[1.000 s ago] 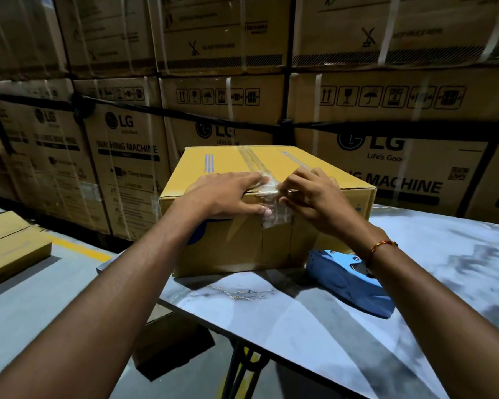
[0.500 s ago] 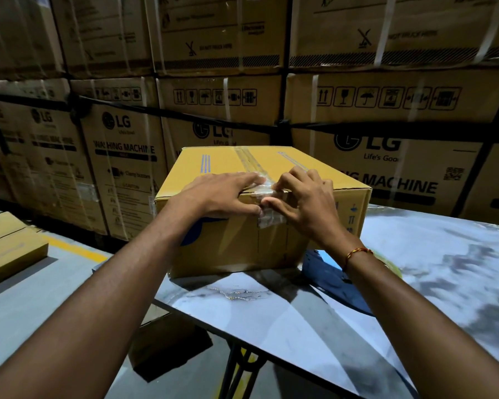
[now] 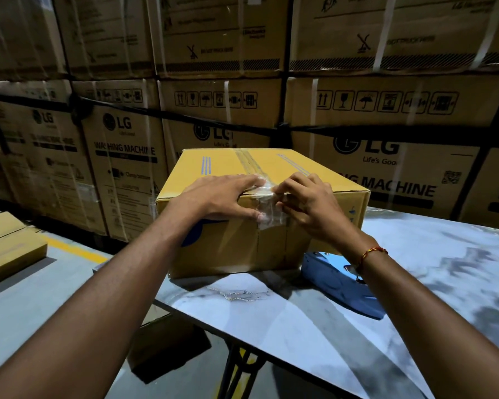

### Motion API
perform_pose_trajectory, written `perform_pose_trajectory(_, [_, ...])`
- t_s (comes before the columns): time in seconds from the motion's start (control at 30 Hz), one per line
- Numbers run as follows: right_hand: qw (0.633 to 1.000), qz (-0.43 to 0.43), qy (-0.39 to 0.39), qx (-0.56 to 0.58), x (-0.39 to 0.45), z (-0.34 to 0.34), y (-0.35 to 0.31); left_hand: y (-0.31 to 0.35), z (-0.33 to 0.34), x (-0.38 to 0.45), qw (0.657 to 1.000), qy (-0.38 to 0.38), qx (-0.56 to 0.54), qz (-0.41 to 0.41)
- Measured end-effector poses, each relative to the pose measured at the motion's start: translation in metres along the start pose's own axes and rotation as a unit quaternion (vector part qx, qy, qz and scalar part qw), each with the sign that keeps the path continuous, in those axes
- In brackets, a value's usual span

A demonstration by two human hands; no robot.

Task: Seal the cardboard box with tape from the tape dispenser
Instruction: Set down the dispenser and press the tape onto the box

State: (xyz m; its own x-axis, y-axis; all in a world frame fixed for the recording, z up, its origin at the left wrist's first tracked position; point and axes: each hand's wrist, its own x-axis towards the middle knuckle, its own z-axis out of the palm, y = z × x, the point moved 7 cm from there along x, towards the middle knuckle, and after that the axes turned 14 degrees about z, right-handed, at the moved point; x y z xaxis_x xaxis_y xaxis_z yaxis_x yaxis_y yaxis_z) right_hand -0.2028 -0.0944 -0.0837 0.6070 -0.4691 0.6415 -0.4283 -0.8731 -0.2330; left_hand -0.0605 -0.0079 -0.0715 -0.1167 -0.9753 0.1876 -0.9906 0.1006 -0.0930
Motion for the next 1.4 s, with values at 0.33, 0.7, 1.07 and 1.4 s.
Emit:
perform_pose_trajectory(0.33, [0.998, -0.017, 0.020, -0.063, -0.009, 0.007, -0.002, 0.000, -0.001, 0.000, 1.000, 0.002, 0.003, -0.001])
perform_pose_trajectory(0.7, [0.986, -0.077, 0.048, -0.141, -0.027, 0.011, 0.002, 0.000, -0.002, 0.000, 1.000, 0.003, 0.002, -0.003])
perform_pose_trajectory(1.07, [0.995, -0.035, 0.065, -0.073, -0.024, 0.008, 0.001, -0.002, 0.000, 0.001, 1.000, -0.001, -0.001, -0.007])
perform_pose_trajectory(1.4, [0.990, -0.058, 0.050, -0.117, -0.029, 0.005, 0.004, -0.002, 0.000, 0.001, 1.000, 0.003, 0.000, -0.005])
